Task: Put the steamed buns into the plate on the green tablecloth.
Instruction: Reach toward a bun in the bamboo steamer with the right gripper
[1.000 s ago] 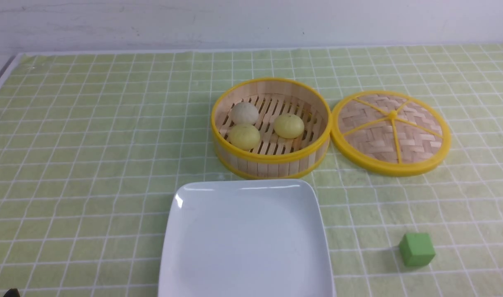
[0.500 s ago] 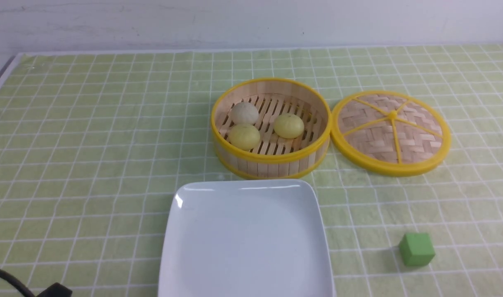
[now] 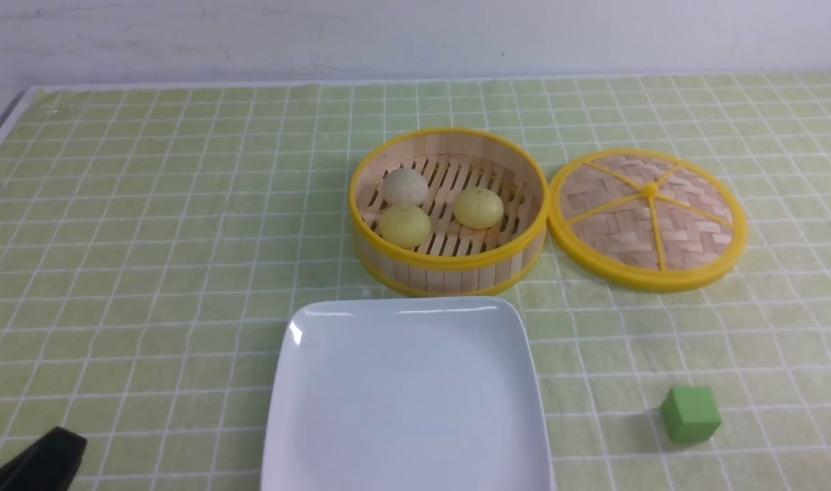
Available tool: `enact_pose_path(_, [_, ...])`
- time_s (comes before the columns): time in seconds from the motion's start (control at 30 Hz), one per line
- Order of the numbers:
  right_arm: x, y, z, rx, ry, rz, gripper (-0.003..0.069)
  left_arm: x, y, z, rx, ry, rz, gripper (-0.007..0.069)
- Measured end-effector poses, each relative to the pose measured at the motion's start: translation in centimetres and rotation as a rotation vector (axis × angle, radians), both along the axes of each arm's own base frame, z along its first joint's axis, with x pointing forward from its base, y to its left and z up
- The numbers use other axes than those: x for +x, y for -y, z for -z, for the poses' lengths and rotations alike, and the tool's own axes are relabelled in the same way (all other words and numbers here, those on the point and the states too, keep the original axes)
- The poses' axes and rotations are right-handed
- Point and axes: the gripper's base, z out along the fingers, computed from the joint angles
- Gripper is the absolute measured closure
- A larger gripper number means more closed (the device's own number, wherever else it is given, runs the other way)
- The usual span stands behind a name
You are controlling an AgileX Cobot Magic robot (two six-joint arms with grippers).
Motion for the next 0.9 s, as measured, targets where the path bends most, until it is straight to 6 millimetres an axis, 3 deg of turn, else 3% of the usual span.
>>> enact_pose_path(0.03, [0.0, 0.0, -0.2, -0.006, 0.006, 0.001, 0.0469, -0.1, 0.0, -0.7, 0.013, 0.019, 0.002, 0.0491])
enact_pose_path(0.1, [-0.3, 0.2, -4.4, -0.255, 0.092, 0.010, 0.0573, -1.3, 0.1, -4.8, 0.182, 0.099, 0.029, 0.0585])
enact_pose_path(0.13, [-0.2, 0.3, -4.7, -0.290, 0.091, 0.012, 0.0582, -1.4, 0.2, -5.1, 0.189, 0.099, 0.034, 0.0585])
enact_pose_path(0.17, [-0.1, 0.4, -6.4, -0.433, 0.052, 0.004, 0.0641, -1.5, 0.3, -6.5, 0.261, 0.060, 0.060, 0.0614])
enact_pose_path(0.23, [1.4, 0.7, -7.8, -0.623, -0.177, -0.037, 0.0670, -0.8, 0.5, -7.3, 0.341, -0.107, 0.122, 0.0622])
enact_pose_path(0.33, [3.8, 1.4, -8.0, -0.761, -0.598, -0.116, 0.0670, 1.6, 0.6, -6.4, 0.408, -0.438, 0.224, 0.0622])
enact_pose_path(0.47, [7.7, 0.9, -8.0, -0.781, -0.870, -0.265, 0.0669, 5.2, 0.5, -5.3, 0.500, -0.658, 0.328, 0.0622])
enact_pose_path(0.5, [8.0, 0.8, -8.0, -0.780, -0.871, -0.287, 0.0669, 5.4, 0.5, -5.3, 0.506, -0.665, 0.335, 0.0622])
enact_pose_path(0.57, [11.8, -0.8, -7.7, -0.743, -0.867, -0.466, 0.0666, 8.0, 0.7, -5.1, 0.551, -0.726, 0.426, 0.0622])
enact_pose_path(0.67, [16.1, -2.8, -7.2, -0.716, -0.781, -0.661, 0.0656, 10.1, 1.1, -4.1, 0.549, -0.774, 0.502, 0.0620])
enact_pose_path(0.7, [16.6, -2.9, -6.9, -0.713, -0.787, -0.679, 0.0655, 10.2, 1.1, -4.1, 0.551, -0.771, 0.504, 0.0620])
enact_pose_path(0.77, [19.9, -4.9, -6.2, -0.708, -0.724, -0.824, 0.0627, 11.1, 1.3, -3.3, 0.537, -0.801, 0.541, 0.0608])
enact_pose_path(0.9, [24.4, -8.0, -5.9, -0.752, -0.648, -0.950, 0.0540, 11.5, 1.4, -3.0, 0.532, -0.807, 0.555, 0.0582])
